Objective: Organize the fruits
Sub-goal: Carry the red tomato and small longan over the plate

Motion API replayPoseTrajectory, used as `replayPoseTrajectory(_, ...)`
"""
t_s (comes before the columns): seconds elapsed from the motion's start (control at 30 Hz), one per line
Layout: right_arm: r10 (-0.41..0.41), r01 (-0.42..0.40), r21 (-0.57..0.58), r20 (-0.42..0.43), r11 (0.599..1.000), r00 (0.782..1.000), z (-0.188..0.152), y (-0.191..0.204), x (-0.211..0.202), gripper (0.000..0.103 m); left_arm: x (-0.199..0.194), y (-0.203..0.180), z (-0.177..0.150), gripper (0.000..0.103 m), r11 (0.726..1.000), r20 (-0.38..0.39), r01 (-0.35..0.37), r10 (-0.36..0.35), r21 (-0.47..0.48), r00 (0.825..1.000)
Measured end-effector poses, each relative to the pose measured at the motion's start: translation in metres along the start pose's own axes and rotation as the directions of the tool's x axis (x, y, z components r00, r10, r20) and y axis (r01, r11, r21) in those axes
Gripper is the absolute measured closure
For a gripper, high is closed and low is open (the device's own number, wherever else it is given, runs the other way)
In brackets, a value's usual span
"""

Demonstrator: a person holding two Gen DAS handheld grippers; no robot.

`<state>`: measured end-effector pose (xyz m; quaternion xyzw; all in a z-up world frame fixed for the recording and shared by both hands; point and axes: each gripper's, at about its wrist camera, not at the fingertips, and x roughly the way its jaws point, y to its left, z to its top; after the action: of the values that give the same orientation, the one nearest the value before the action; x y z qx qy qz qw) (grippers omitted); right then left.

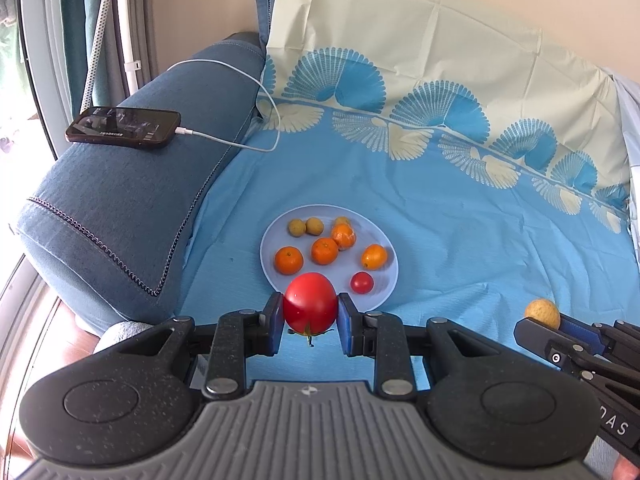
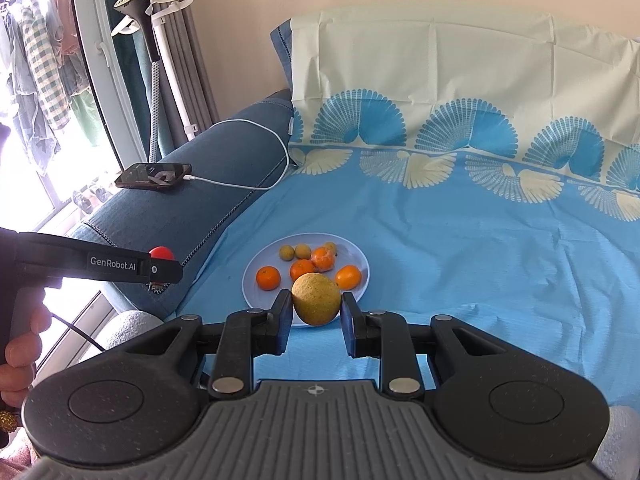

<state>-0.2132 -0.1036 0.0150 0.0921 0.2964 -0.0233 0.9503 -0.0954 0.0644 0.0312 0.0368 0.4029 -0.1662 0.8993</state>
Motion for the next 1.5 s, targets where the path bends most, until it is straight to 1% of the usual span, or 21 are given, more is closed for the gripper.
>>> replayPoseTrajectory(0.47, -0.013, 0.013, -0.001, -0.032, 1.000, 0.999, 0.003, -0.002, 0.012, 0.076, 0.014, 0.004, 0.007, 0.072, 1.000, -0.019, -0.005, 0.004, -0.016, 1.000)
replayPoseTrajectory(0.97, -0.027, 0.028, 0.016, -0.066, 0.999, 0.997, 0.008, -0.003, 0.036, 0.076, 0.038, 0.005, 0.019, 0.072, 0.999, -0.058, -0.027, 0.026, -0.028, 0.998)
replayPoseTrajectory(1.17, -0.027, 0.030, 0.029, -0.100, 0.999, 0.995, 0.007, -0.007, 0.057, 0.076, 0.055, 0.006, 0.030, 0.072, 0.999, -0.067, -0.029, 0.026, -0.036, 0.997)
replayPoseTrajectory(1.5, -0.018, 0.026, 0.049, -0.157, 0.998, 0.988, 0.011, -0.013, 0.103, 0.076, 0.099, 0.003, 0.045, 0.072, 0.999, -0.122, -0.036, 0.031, -0.036, 0.992)
